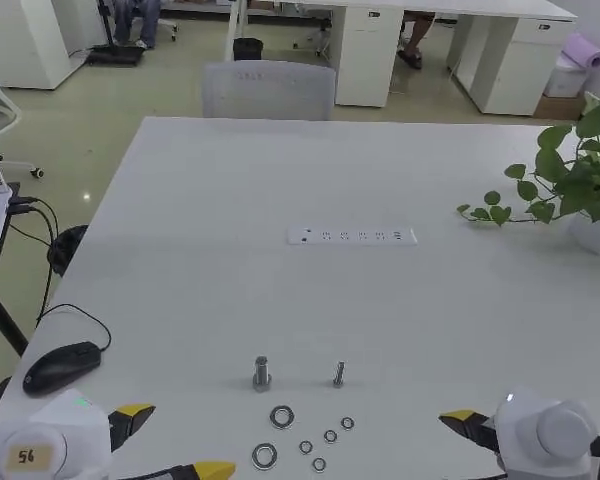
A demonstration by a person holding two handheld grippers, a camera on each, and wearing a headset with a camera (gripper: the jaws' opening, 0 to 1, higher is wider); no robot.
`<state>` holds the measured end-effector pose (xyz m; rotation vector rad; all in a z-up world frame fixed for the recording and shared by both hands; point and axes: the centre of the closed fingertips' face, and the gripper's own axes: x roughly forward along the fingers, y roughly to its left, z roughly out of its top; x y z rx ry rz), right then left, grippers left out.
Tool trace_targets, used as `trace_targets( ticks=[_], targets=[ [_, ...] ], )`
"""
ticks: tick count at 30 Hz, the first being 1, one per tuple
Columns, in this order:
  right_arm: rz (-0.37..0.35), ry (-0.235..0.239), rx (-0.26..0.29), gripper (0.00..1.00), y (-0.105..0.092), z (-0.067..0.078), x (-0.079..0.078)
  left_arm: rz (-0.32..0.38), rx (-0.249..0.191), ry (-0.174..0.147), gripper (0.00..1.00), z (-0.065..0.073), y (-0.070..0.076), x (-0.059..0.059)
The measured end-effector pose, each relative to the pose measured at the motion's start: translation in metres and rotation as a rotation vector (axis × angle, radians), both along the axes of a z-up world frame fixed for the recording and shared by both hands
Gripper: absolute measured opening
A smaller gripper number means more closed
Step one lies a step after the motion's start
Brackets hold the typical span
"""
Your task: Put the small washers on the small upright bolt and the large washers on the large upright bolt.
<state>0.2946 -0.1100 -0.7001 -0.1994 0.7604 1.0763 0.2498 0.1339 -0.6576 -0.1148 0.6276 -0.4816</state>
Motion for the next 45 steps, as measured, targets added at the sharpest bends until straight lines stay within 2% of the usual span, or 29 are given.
trace_targets(
  ticks=[5, 12, 23, 31, 34, 41, 45],
  targets=[
    [-0.013, 0.002, 0.025, 0.8, 0.001, 0.003, 0.003, 0.0, -0.005, 0.006, 0.79, -0.001, -0.001, -0.001],
    [-0.009, 0.003, 0.027, 0.8, 0.004, 0.004, 0.003, -0.01, -0.002, 0.012, 0.79, -0.001, -0.003, 0.0],
    [-0.01, 0.001, 0.019, 0.7, 0.005, -0.001, 0.009, -0.021, 0.0, 0.013, 0.78, 0.0, -0.008, -0.001],
    [0.016, 0.011, -0.008, 0.66, 0.011, -0.008, 0.017, -0.012, -0.001, 0.015, 0.78, -0.001, -0.007, -0.004],
    [0.045, 0.009, -0.051, 0.65, 0.011, -0.013, 0.022, -0.004, 0.0, 0.011, 0.78, -0.001, -0.006, -0.004],
    [0.078, 0.017, -0.089, 0.61, 0.018, -0.022, 0.034, 0.02, 0.001, -0.001, 0.78, 0.002, -0.003, -0.005],
    [0.124, 0.018, -0.128, 0.55, 0.023, -0.03, 0.039, 0.029, 0.002, -0.001, 0.78, 0.002, -0.001, -0.007]
  ],
)
